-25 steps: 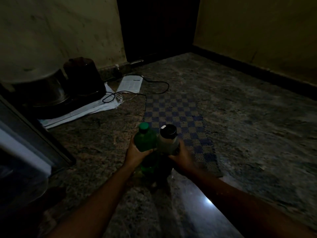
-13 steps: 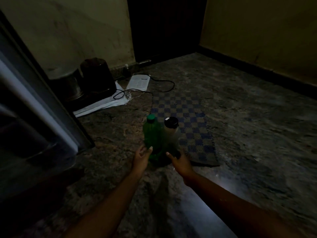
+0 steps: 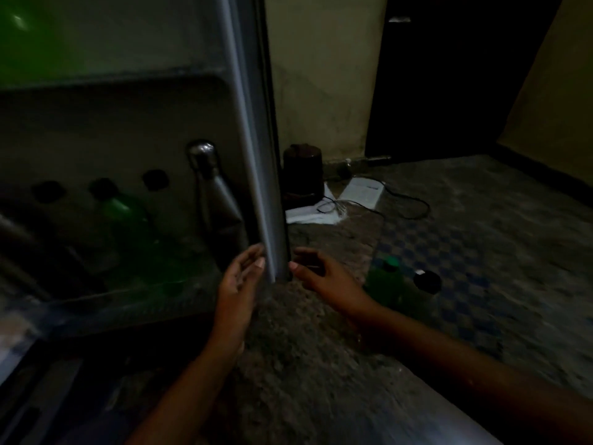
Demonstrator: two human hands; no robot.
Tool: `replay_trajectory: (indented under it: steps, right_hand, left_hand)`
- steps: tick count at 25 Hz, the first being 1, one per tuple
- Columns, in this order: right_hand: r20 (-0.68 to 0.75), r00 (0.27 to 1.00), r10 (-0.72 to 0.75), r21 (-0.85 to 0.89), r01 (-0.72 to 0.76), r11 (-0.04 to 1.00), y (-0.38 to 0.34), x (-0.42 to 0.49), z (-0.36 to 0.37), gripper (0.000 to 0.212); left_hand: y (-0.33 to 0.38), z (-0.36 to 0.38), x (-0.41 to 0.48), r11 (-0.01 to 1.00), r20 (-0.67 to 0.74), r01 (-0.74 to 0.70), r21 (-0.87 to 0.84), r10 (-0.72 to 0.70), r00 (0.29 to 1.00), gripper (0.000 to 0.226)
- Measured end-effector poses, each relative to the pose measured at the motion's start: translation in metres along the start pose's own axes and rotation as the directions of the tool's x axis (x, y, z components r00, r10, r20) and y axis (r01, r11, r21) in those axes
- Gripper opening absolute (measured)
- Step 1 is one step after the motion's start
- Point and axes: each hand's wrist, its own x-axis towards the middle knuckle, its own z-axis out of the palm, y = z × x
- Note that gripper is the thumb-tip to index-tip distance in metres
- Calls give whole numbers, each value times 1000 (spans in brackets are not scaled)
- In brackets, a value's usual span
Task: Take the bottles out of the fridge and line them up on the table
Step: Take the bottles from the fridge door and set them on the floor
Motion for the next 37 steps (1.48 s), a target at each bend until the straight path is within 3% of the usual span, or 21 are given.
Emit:
replay_trajectory:
  steps: [5, 9, 11, 14, 17, 20, 26, 31, 34, 37]
  right_hand:
    - [-12, 986, -164, 40, 164, 986, -70, 31, 57, 59]
    - [-98, 967, -235, -66, 229, 971, -96, 67, 95, 84]
    - [-136, 968, -210, -72, 202, 977, -101, 82, 106, 79]
    - [-133, 974, -181, -154, 160, 975, -99, 97, 112, 63]
    - [-98, 969, -226, -198, 204, 959, -95, 98, 103, 53]
    - [-27, 958, -286, -228, 272, 935, -89, 84, 95, 54]
    - [-1, 896, -444, -203, 435, 877, -118, 52, 84, 56]
    - [1, 895, -446, -147, 442, 885, -159, 24, 61, 59]
    - [-7, 892, -452, -159, 445, 881, -174, 2, 41, 57]
    - [-19, 913, -407, -169, 398, 901, -169, -24, 15, 53]
  left_hand:
    - [62, -67, 26, 969, -279, -237, 73, 248, 928, 34]
    - [73, -89, 82, 975, -360, -126, 185, 187, 914, 62]
    - [74, -90, 109, 975, -320, -82, 205, 146, 936, 69]
    - [73, -88, 133, 962, -216, 26, 272, 34, 976, 63]
    - [69, -99, 131, 919, -104, -15, 393, 61, 993, 53]
    - [60, -110, 106, 942, -79, 5, 337, 23, 997, 64]
    - [92, -97, 70, 946, -132, -187, 263, 228, 965, 48]
    - [165, -83, 49, 868, 101, -377, 324, 365, 926, 42]
    - [188, -69, 30, 882, 193, -405, 241, 366, 911, 28]
    - [188, -49, 11, 905, 272, -397, 156, 347, 898, 29]
